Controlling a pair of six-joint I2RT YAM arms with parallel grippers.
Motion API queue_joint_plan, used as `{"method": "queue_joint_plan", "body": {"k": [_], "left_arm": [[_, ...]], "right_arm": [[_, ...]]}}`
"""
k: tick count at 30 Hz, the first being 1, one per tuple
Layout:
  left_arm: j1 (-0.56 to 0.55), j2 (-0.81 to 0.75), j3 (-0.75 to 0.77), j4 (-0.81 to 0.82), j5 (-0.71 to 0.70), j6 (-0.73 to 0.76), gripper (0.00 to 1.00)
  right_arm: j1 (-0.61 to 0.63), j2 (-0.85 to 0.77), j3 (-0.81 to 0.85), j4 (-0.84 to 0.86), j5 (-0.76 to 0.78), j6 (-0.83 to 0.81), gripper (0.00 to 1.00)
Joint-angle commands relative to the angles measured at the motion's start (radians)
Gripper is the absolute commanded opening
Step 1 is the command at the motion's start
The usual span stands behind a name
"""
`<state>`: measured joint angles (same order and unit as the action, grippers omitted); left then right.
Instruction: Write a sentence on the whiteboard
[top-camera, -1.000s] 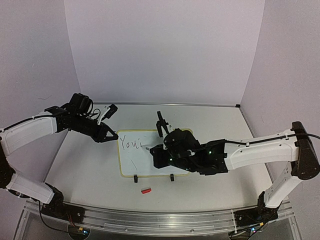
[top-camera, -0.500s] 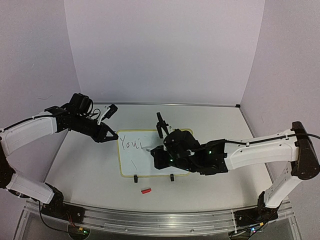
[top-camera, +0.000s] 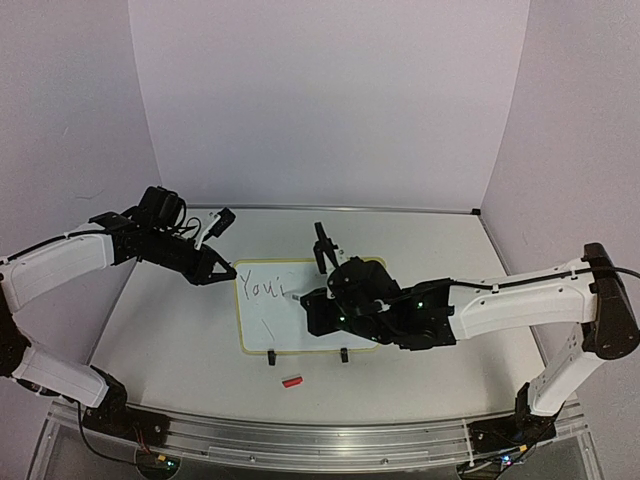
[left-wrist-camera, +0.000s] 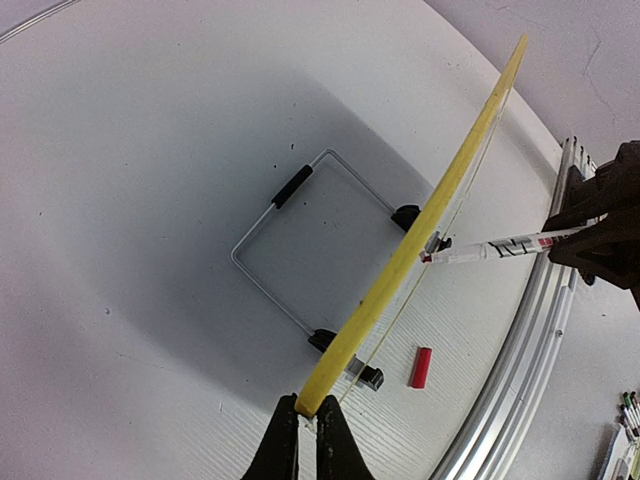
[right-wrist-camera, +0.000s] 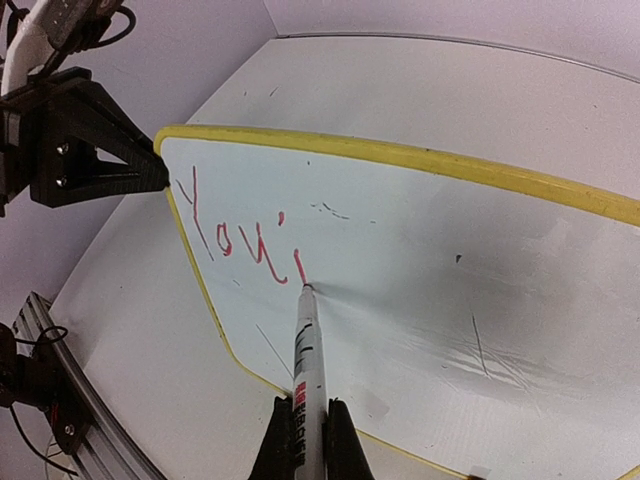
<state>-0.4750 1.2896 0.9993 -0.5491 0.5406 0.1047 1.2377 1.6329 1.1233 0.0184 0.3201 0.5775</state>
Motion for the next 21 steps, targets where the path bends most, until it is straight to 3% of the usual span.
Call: {"method": "queue_joint_plan", "body": {"k": [1,21], "left_arm": [[-0.012,0.001,0.015,-0.038,-0.026,0.013,0.0],[-0.011,0.002,0.016,-0.038,-0.026,0.012,0.0]], "right_arm": [[-0.006,-0.018,0.016,0.036,0.061,0.0,0.0],[-0.006,-0.062,-0.029,0.053,0.09,0.015,0.0]]}}
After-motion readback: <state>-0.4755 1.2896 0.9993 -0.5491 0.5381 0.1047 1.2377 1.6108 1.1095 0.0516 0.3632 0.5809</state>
